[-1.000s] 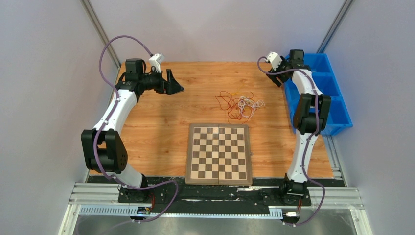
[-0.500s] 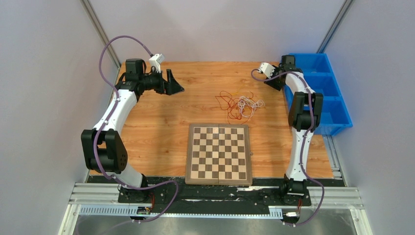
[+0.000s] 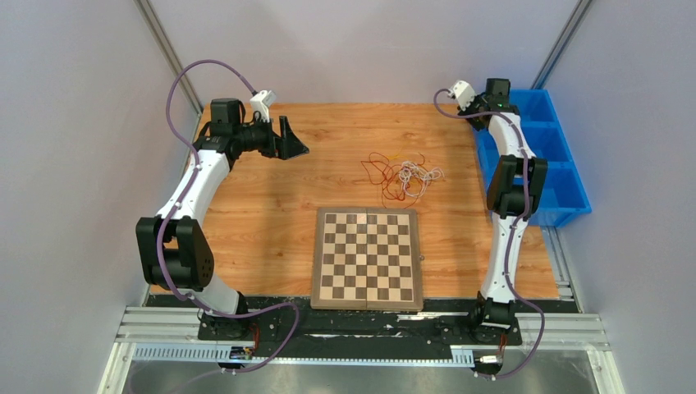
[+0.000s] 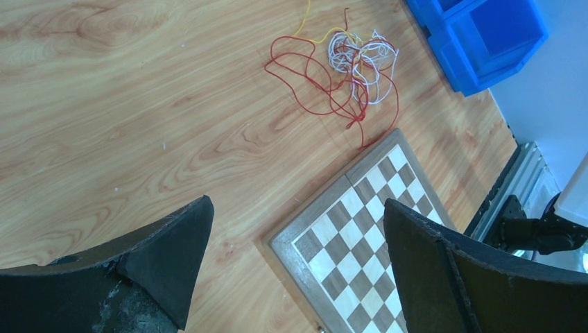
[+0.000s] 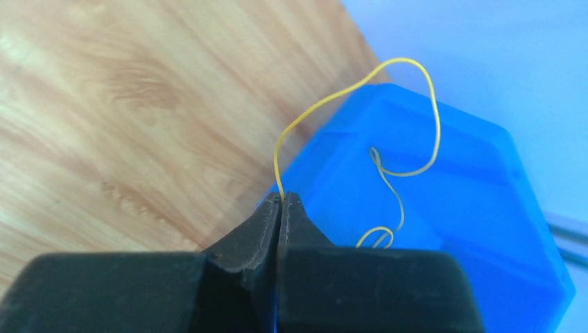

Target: Untangle the cables

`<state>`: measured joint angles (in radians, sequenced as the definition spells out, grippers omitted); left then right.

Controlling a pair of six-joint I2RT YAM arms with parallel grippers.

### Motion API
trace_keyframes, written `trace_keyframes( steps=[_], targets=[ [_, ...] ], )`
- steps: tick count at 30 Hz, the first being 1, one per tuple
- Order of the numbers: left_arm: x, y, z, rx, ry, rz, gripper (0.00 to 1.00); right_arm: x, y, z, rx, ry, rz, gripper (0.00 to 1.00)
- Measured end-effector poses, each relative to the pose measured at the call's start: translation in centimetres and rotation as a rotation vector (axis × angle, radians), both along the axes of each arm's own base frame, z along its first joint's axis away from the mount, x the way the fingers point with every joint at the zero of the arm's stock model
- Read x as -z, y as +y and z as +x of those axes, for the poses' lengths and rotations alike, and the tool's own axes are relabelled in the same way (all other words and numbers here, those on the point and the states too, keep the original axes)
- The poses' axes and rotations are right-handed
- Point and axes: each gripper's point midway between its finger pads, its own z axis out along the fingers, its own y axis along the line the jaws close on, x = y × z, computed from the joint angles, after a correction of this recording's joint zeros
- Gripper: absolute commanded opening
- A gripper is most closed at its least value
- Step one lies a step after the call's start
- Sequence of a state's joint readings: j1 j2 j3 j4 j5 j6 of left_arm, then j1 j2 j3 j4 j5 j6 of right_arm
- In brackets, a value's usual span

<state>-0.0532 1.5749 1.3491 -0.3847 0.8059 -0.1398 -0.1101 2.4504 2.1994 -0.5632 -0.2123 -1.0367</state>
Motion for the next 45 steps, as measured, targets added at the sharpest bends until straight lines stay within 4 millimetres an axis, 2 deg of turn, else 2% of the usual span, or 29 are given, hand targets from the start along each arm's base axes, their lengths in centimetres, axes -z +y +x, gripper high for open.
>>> trace_keyframes(
  steps=[4, 7, 9, 15, 19, 21, 24, 29, 34, 36, 38, 40, 45],
  targets=[
    [0.0, 0.0, 0.0, 0.000, 0.000, 0.000, 1.00, -2.8, -2.9, 0.8, 0.145, -0.072, 0.127, 0.00],
    [0.0, 0.0, 0.0, -0.001, 0.001, -0.002, 1.00, -4.9, -6.3, 1.1, 0.290, -0.131, 0.207, 0.00],
    [0.0, 0.0, 0.0, -0.001, 0.001, -0.002, 1.00, -6.2, -9.3, 0.9, 0.425, -0.177, 0.277, 0.00],
    [0.0, 0.0, 0.0, -0.001, 0.002, -0.002, 1.00, -7.5, -16.2, -1.0, 0.777, -0.252, 0.597, 0.00],
    [0.0, 0.0, 0.0, -0.001, 0.003, -0.003, 1.00, -9.0, -19.4, -1.9, 0.939, -0.316, 0.842, 0.00],
    [0.0, 0.0, 0.0, -0.002, 0.005, -0.005, 1.00, -9.8, -19.1, -1.6, 0.931, -0.319, 0.930, 0.00],
    [0.1, 0.0, 0.0, -0.001, 0.008, -0.005, 1.00, -11.7, -16.5, 0.1, 0.886, -0.343, 1.074, 0.00],
    [0.5, -0.1, 0.1, -0.001, 0.021, -0.006, 1.00, -17.2, -12.6, 2.2, 0.720, -0.420, 1.247, 0.00],
    [0.5, -0.1, 0.1, -0.001, 0.024, -0.007, 1.00, -22.8, -10.9, 2.4, 0.558, -0.498, 1.343, 0.00],
    [0.5, -0.1, 0.1, -0.001, 0.025, -0.008, 1.00, -24.1, -10.3, 2.3, 0.508, -0.510, 1.363, 0.00],
    [0.5, -0.1, 0.1, -0.001, 0.025, -0.008, 1.00, -24.6, -10.1, 2.2, 0.479, -0.513, 1.372, 0.00],
    [0.6, -0.1, 0.1, -0.001, 0.027, -0.008, 1.00, -24.2, -9.9, 2.1, 0.468, -0.502, 1.375, 0.00],
    [1.3, -0.1, 0.3, -0.002, 0.047, -0.007, 1.00, -20.9, -10.8, 2.2, 0.528, -0.464, 1.298, 0.00]
  ],
)
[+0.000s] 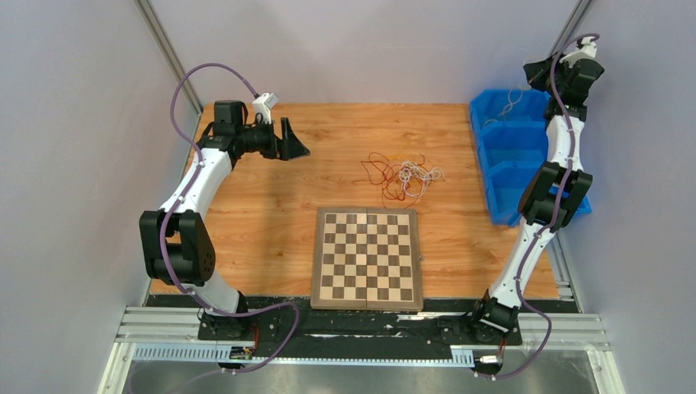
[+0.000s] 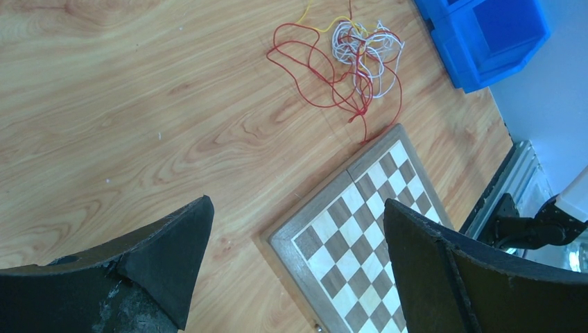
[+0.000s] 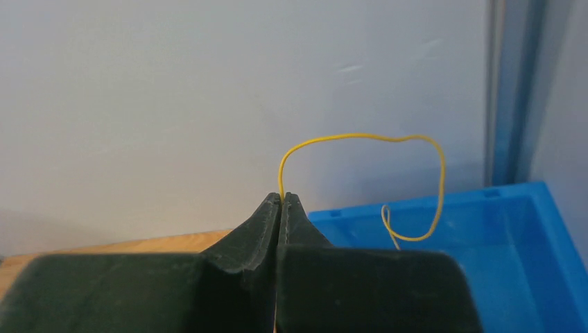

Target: Untangle the cables

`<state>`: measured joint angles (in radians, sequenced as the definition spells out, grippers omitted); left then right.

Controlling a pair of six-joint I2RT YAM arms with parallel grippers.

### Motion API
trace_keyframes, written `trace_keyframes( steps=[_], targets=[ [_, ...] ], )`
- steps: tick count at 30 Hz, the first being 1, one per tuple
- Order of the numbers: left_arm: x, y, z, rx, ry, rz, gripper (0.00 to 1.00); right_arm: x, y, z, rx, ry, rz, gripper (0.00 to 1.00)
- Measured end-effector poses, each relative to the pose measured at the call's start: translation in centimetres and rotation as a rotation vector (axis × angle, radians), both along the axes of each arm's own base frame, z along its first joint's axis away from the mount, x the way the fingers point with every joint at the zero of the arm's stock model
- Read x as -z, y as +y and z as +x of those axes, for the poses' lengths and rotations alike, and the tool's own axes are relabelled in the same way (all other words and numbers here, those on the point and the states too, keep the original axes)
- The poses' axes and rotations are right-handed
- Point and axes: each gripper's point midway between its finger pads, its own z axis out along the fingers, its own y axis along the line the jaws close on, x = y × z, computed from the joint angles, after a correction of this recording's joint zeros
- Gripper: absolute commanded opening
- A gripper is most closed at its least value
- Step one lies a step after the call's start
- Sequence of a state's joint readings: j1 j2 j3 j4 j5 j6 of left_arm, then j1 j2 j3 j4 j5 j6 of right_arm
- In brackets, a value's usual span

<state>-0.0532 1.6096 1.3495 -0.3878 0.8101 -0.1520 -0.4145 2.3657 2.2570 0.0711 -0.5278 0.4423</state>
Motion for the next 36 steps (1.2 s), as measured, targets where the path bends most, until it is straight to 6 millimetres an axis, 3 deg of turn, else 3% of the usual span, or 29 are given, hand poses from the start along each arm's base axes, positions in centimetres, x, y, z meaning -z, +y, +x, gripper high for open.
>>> trace_keyframes(
  steps=[3, 4, 6, 9, 17, 20, 25, 31, 36],
  targets=[
    [0.4, 0.0, 0.0, 0.000, 0.014, 0.001, 1.00, 2.2, -1.6, 0.0, 0.059, 0.056, -0.086, 0.00],
    [0.4, 0.0, 0.0, 0.000, 0.015, 0.001, 1.00, 3.0, -2.2, 0.0, 0.081, 0.080, -0.117, 0.06],
    [0.5, 0.0, 0.0, 0.000, 0.017, 0.001, 1.00, 4.6, -3.4, 0.0, 0.125, 0.122, -0.179, 0.30],
    [0.5, 0.0, 0.0, 0.000, 0.018, 0.001, 1.00, 7.2, -4.7, -0.6, 0.169, 0.197, -0.246, 0.51],
    [0.5, 0.0, 0.0, -0.004, 0.026, -0.004, 1.00, 11.1, -7.1, -2.1, 0.255, 0.330, -0.391, 0.82],
    [0.5, -0.1, -0.1, -0.008, 0.033, -0.009, 1.00, 11.1, -7.6, -3.1, 0.288, 0.377, -0.424, 0.91],
    [0.4, -0.1, -0.1, -0.010, 0.037, -0.012, 1.00, 9.2, -7.4, -5.5, 0.302, 0.441, -0.462, 0.98],
    [0.4, -0.1, 0.0, -0.010, 0.036, -0.013, 1.00, 7.0, -6.5, -8.1, 0.262, 0.492, -0.501, 1.00],
    [0.4, -0.1, -0.1, -0.007, 0.037, -0.017, 1.00, 5.9, -6.1, -8.3, 0.203, 0.473, -0.499, 0.99]
  ],
)
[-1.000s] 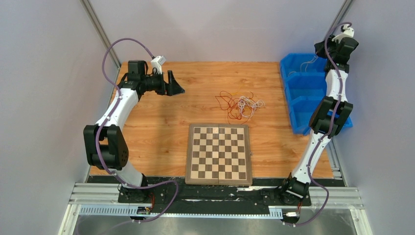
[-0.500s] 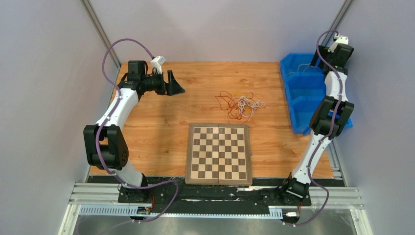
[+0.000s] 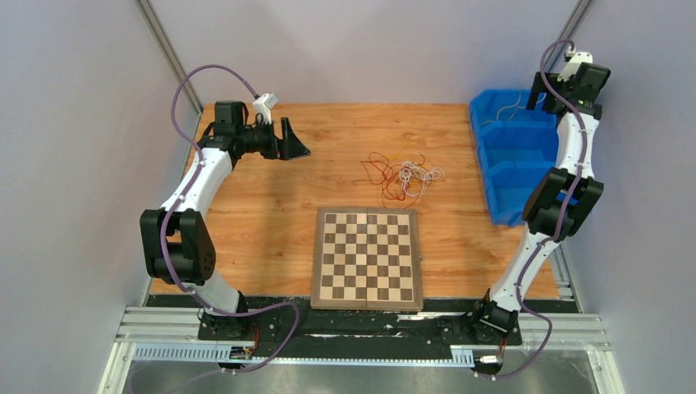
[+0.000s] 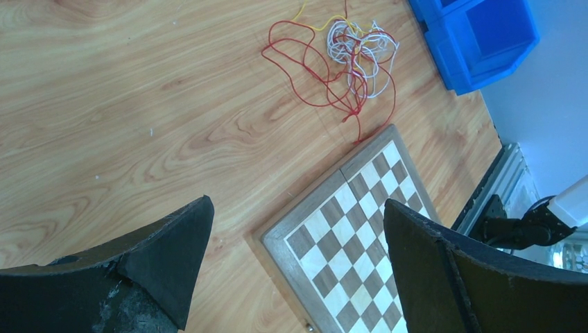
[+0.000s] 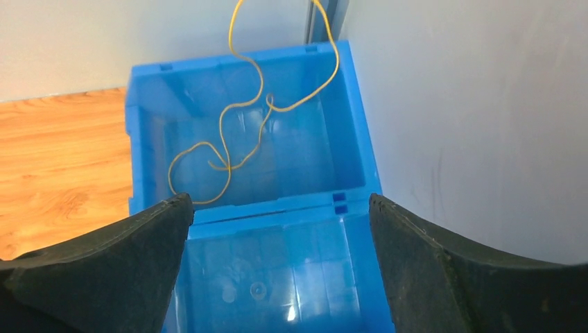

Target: Untangle the cables

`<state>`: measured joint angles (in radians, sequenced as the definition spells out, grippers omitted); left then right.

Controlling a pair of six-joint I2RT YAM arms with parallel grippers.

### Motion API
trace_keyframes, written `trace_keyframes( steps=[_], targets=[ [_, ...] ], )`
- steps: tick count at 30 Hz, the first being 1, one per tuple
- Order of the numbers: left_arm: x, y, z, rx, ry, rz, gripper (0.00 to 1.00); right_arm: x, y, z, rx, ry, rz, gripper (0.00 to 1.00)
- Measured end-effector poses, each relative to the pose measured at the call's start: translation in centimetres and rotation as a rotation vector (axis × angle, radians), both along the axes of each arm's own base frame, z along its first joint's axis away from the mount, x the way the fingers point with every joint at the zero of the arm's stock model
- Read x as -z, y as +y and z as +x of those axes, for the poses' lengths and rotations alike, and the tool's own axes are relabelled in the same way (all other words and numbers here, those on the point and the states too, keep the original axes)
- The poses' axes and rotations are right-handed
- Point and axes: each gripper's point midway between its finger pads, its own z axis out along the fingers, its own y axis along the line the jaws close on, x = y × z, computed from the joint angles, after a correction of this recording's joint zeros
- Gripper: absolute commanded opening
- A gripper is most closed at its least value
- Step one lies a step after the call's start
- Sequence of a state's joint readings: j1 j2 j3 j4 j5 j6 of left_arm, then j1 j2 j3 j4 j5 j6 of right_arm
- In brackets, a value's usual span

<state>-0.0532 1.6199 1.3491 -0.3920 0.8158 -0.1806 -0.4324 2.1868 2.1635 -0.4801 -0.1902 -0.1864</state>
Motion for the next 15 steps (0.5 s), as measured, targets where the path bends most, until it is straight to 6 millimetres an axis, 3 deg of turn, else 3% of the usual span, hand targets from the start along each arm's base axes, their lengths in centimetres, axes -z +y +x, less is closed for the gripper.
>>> trace_keyframes(
  steps=[7, 15],
  targets=[
    [-0.1, -0.4, -0.2, 0.018, -0.006, -0.006, 1.00, -3.2, -0.3, 3.2, -0.078, -0.141, -0.040, 0.84],
    [-0.1, -0.5, -0.3, 0.026, -0.010, -0.003, 1.00, -0.3, 0.7, 7.9, -0.125, -0.241, -0.071, 0.84]
  ],
)
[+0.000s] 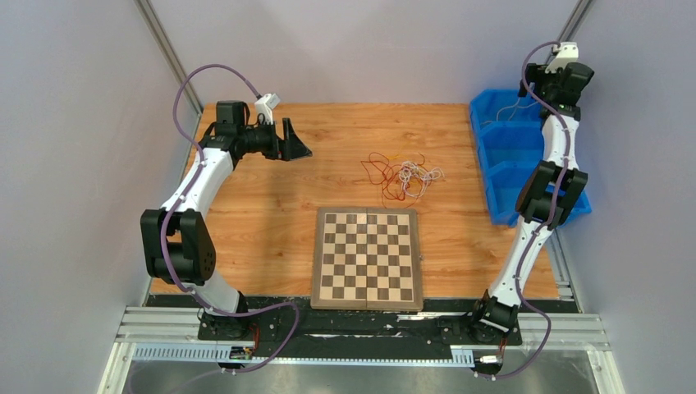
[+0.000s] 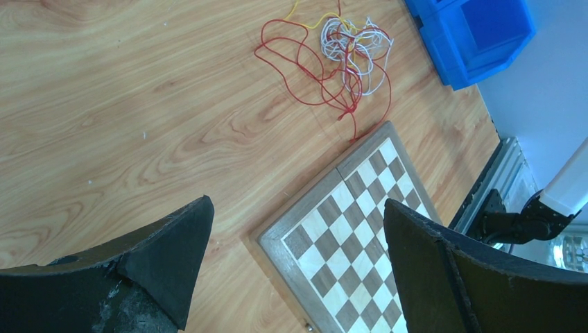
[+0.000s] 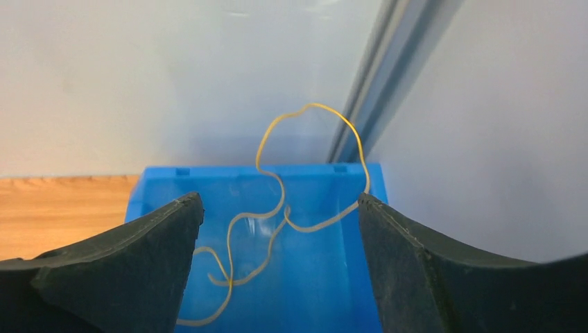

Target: Untangle the cables

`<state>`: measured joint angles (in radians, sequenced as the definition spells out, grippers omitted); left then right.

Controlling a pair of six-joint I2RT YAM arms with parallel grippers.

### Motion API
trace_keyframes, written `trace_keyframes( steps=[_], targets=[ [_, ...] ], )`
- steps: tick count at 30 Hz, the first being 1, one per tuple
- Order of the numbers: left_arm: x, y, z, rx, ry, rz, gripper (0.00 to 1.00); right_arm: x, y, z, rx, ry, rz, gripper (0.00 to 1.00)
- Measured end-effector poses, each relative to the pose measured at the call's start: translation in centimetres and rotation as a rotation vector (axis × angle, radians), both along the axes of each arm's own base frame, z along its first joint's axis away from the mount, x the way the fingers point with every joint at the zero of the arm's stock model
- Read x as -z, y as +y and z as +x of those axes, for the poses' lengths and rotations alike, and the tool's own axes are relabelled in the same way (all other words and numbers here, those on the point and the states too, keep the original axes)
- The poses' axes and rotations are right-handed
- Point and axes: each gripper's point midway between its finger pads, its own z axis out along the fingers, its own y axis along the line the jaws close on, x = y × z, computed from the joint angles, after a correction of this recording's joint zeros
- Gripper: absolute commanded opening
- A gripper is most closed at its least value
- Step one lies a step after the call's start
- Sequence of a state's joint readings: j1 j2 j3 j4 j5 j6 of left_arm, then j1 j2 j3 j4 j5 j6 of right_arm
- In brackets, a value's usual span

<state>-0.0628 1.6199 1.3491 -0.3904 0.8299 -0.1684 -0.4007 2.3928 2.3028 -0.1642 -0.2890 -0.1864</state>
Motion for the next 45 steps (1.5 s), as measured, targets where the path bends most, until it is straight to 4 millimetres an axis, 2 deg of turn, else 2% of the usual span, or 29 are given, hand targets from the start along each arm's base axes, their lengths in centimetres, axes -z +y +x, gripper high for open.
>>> trace_keyframes(
  steps=[4, 9, 13, 17, 19, 20, 21, 23, 24, 28, 33, 36, 41, 45],
  targets=[
    [0.1, 0.0, 0.0, 0.002, 0.002, 0.002, 1.00, 1.3, 0.8, 2.2, -0.003, -0.065, -0.004, 0.86],
    [0.9, 0.0, 0.0, 0.007, 0.020, 0.011, 1.00, 2.4, 1.2, 4.4, 0.029, -0.146, -0.028, 0.80],
    [1.8, 0.0, 0.0, 0.009, 0.055, 0.015, 1.00, 3.5, 0.6, 5.8, 0.095, -0.191, -0.056, 0.79],
    [1.8, 0.1, 0.4, 0.011, 0.059, 0.022, 1.00, 4.7, -0.5, 6.3, 0.179, -0.209, -0.087, 0.74],
    [1.6, 0.1, 0.6, 0.014, 0.049, 0.028, 1.00, 5.6, -1.0, 6.4, 0.210, -0.206, -0.098, 0.64],
    [1.5, 0.1, 0.7, 0.014, 0.045, 0.031, 1.00, 5.9, -1.2, 6.4, 0.222, -0.206, -0.103, 0.54],
    [1.3, 0.2, 0.8, 0.013, 0.043, 0.034, 1.00, 6.2, -1.4, 6.5, 0.232, -0.208, -0.108, 0.42],
    [1.1, 0.2, 0.8, 0.013, 0.039, 0.040, 1.00, 6.3, -1.8, 6.7, 0.247, -0.220, -0.123, 0.10],
    [1.1, 0.3, 0.8, 0.012, 0.037, 0.044, 1.00, 6.5, -2.0, 6.7, 0.251, -0.219, -0.137, 0.01],
    [1.0, 0.4, 0.8, 0.014, 0.034, 0.057, 1.00, 6.5, -2.2, 6.7, 0.236, -0.214, -0.167, 0.00],
    [1.1, 0.5, 0.8, 0.018, 0.029, 0.066, 1.00, 7.1, -0.9, 5.6, 0.079, -0.138, -0.215, 0.00],
    [1.2, 0.6, 0.8, 0.018, 0.030, 0.066, 1.00, 6.0, -0.3, 4.1, -0.043, -0.088, -0.262, 0.00],
    [1.9, 0.7, 0.5, 0.016, 0.044, 0.065, 1.00, 1.2, 0.3, 1.6, -0.209, -0.069, -0.403, 0.00],
    [2.5, 0.7, 0.3, 0.017, 0.054, 0.063, 1.00, -1.5, 0.6, 0.2, -0.271, -0.082, -0.461, 0.00]
  ],
)
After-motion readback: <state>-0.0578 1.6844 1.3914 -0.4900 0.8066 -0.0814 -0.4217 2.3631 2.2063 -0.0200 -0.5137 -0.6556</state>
